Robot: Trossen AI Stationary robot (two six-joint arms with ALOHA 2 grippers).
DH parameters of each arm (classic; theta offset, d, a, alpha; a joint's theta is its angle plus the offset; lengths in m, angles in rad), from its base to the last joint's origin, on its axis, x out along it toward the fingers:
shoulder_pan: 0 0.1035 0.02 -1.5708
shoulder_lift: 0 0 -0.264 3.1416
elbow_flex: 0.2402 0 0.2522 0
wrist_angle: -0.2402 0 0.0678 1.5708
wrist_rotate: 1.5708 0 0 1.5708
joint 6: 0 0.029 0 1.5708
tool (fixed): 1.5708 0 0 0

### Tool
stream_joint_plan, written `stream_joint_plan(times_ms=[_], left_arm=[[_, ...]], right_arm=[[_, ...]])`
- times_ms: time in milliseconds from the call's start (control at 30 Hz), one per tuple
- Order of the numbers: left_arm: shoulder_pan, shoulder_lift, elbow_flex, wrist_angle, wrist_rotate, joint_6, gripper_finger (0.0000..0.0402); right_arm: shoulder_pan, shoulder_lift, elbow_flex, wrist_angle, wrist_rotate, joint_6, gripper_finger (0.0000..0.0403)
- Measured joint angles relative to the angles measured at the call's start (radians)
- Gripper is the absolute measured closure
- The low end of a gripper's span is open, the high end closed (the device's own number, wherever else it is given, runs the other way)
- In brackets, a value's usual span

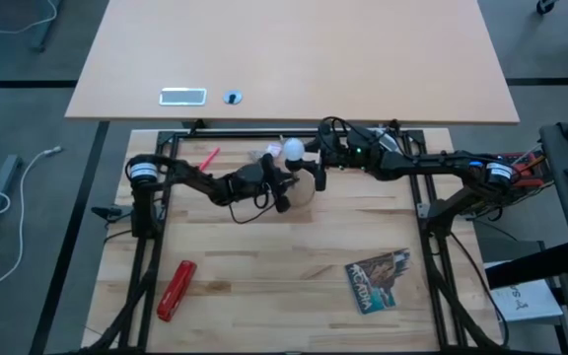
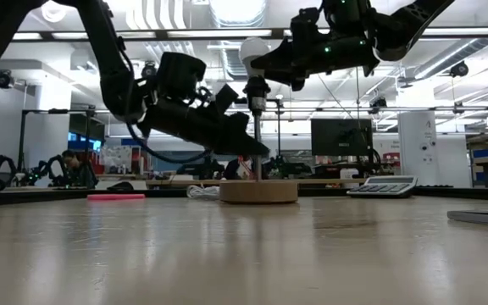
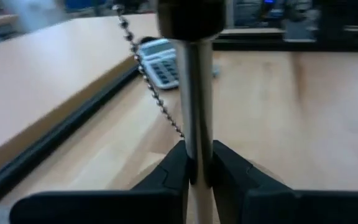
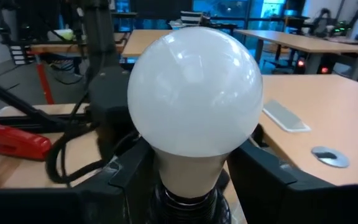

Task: Screw lightbulb
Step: Remove the lightbulb from the lamp

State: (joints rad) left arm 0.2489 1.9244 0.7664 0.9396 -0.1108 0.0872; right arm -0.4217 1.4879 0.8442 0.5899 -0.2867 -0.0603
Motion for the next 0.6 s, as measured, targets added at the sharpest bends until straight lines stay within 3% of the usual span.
stream_joint_plan(times_ms=[167,333,600], left_arm=[[-0.001,-0.026,-0.007,-0.025,0.121,0.006,0.0366],[0.016,-0.027,-0.010,-0.052,0.311,0.005,0.0366],[0.015,-0.029,-0.010,-0.079,0.413,0.017,0.0366]], right_arm=[[0.001,-0.001,0.000,0.006,-0.060,-0.001,0.0220],[0.001,-0.003,0.000,-0.013,-0.124,-0.032,0.0220],[0.000,-0.004,0.000,-0.040,-0.224,-0.136,0.0220]])
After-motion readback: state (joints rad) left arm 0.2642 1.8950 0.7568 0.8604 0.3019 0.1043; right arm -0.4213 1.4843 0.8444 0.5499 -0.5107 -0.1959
